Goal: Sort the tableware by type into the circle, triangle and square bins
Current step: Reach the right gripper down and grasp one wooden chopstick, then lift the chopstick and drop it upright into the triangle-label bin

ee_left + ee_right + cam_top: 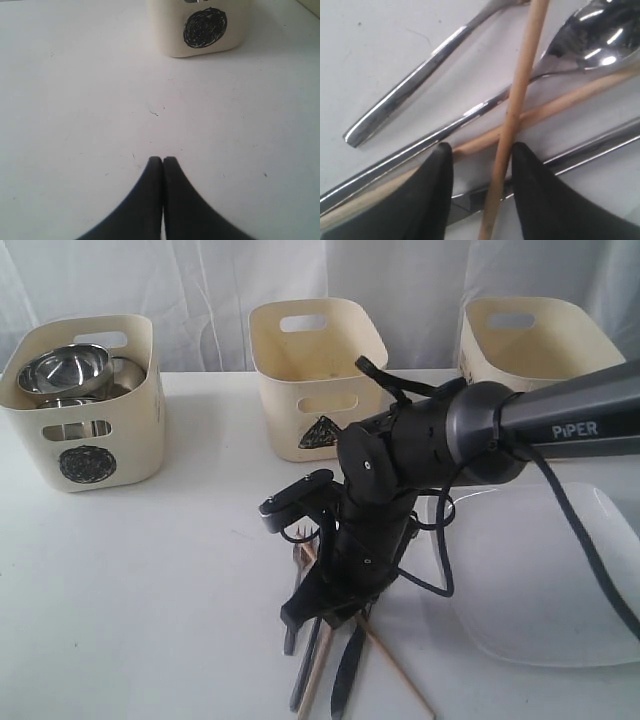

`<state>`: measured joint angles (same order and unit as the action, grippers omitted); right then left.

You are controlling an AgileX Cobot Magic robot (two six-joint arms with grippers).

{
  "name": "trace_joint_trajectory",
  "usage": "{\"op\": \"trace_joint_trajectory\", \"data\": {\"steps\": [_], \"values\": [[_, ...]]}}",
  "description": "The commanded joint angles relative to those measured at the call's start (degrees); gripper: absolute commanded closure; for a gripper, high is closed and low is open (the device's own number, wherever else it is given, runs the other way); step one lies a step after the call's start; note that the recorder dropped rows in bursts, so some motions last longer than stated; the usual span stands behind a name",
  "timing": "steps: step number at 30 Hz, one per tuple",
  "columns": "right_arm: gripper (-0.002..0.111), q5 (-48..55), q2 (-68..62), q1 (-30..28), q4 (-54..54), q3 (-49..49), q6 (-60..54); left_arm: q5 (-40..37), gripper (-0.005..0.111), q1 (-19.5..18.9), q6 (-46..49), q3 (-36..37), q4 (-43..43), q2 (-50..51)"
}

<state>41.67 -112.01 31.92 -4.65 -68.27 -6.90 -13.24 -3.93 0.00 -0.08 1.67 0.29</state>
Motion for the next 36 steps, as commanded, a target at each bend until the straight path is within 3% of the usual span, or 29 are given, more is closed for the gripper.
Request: {"op": "trace_joint_trajectory", "data": {"steps": [1,5,12,16,20,25,26,30,34,36], "values": [[0.084,1.32,-2.15,-0.03,0.39,0.23,0.69,-0.10,0.106,-0.11,0.33,0.08,0.42,-0.29],[0.108,1.76,-2.35,-0.03,0.39,0.23,0.55,-0.10,0.106,-0.11,0.33,0.08,0.42,-0.29],[0.108,7.27,-1.19,-0.03,0.39,-3.19,0.55,-0.10,0.106,-0.11,0.33,0.08,0.42,-0.29],[0.108,18.03,2.52,-0.03,0.39,-11.18,-1.01,-0.10,0.106,-0.11,0.33,0.08,0.42,-0.29],[0.108,19.64,7.42,-0.53,0.64,-19.17,-4.32,-0.10,0.106,-0.11,0.33,0.08,0.42,-0.29],[0.108,7.20,11.32,-5.55,1.71,-26.14,-8.55,-0.10,0.106,-0.11,0.33,0.08,0.42,-0.29],[0.108,0.71,12.09,-8.34,1.49,-26.39,-8.55,-0.10,0.106,-0.11,0.33,0.08,0.42,-0.29],[0.108,-9.18,12.60,-16.36,1.36,-26.39,-8.38,-0.10,0.106,-0.11,0.33,0.08,0.42,-0.29],[0.108,-21.82,12.60,-23.27,-5.47,-26.28,-8.52,-0.10,0.106,-0.11,0.33,0.08,0.42,-0.29],[0.108,-29.30,12.48,-26.31,-13.77,-26.28,-8.39,-0.10,0.106,-0.11,0.33,0.08,0.42,-0.29]]}}
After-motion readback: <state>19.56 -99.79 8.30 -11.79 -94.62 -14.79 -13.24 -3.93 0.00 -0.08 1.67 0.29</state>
